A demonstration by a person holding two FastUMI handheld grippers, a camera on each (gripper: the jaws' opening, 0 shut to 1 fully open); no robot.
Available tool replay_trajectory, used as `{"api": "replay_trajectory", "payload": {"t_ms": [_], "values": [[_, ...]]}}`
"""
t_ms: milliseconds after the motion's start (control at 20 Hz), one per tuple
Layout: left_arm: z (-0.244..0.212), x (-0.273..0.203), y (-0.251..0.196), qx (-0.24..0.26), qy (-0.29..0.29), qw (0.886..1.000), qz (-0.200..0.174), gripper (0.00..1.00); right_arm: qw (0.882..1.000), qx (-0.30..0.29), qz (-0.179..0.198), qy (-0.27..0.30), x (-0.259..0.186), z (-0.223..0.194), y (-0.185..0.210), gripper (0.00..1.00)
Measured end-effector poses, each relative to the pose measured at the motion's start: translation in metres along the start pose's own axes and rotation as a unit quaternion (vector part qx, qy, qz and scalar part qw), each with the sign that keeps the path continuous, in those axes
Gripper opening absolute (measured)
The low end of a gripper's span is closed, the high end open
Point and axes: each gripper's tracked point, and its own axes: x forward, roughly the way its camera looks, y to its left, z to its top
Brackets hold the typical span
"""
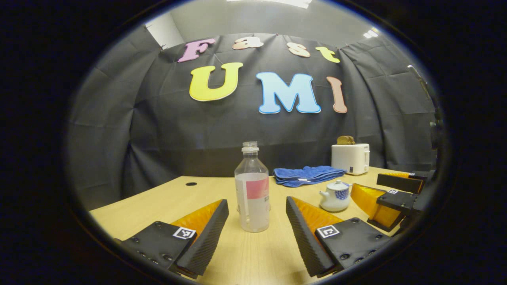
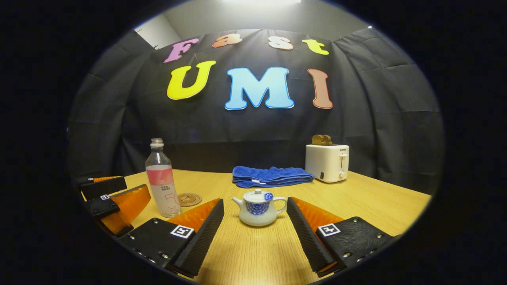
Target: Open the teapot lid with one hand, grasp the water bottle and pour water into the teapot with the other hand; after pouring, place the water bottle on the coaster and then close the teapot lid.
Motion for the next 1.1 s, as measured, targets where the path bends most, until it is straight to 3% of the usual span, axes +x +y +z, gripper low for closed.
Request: {"api": "replay_trajectory", "payload": {"t_ms": [450,600,850,900,1100], "values": [[0.012,0.012,-0.004,-0.002,0.009,1.0,-0.004,1.0,0.999,-0.039,0.015,-0.006,0.024,0.026,0.008,0.97],[0.017,0.019,0.0,-0.015,0.011,1.0,-0.006,1.0,1.0,-0.028,0.013,-0.003,0.038,0.037,0.004,0.88],[0.015,0.025,0.005,-0.015,0.016,1.0,-0.002,1.0,0.999,-0.028,0.006,0.021,0.071,0.029,-0.004,0.87],[0.015,0.025,0.006,-0.015,0.017,1.0,-0.002,1.0,0.999,-0.024,0.006,0.027,0.076,0.026,-0.005,0.77],[0.013,0.029,0.01,-0.015,0.02,1.0,0.0,1.0,0.999,-0.018,0.003,0.044,0.094,0.015,-0.005,0.74]]}}
